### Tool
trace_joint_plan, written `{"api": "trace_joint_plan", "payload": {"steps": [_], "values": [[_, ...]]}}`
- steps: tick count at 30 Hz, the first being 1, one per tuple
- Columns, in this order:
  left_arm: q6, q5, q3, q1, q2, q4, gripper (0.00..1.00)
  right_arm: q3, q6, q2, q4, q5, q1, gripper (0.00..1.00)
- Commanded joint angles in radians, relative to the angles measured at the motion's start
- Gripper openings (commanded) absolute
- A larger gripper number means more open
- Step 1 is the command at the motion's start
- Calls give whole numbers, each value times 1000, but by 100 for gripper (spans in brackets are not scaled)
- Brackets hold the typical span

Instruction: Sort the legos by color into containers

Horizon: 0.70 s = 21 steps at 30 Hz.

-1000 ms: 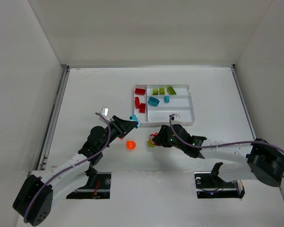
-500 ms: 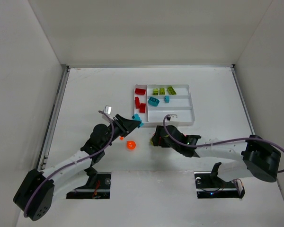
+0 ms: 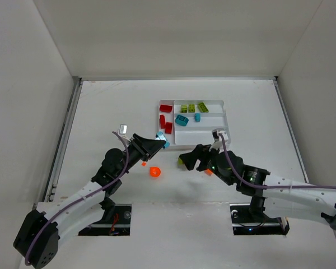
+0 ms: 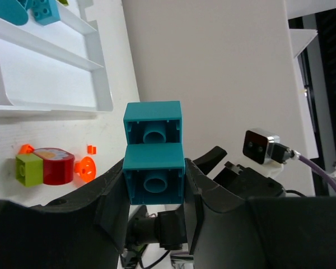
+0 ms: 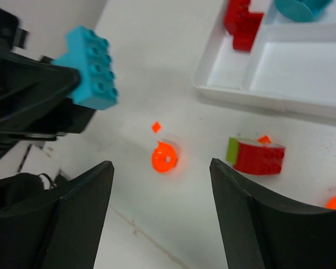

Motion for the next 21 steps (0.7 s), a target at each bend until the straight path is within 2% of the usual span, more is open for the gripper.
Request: {"api": "trace_joint_plan", "payload": {"steps": [1, 8, 18, 21], "values": [[-81, 20, 47, -2, -21, 21, 20, -5, -135, -26, 129, 8, 29, 74], [-112, -4, 64, -37, -1, -39, 21, 79, -279, 67, 189, 5, 75, 70], [-112, -41, 93, -118, 36, -73, 21, 142, -336, 195, 266, -3, 81, 70], [-110, -44, 97, -135, 39, -73, 21, 147, -335, 207, 267, -4, 77, 66]]}}
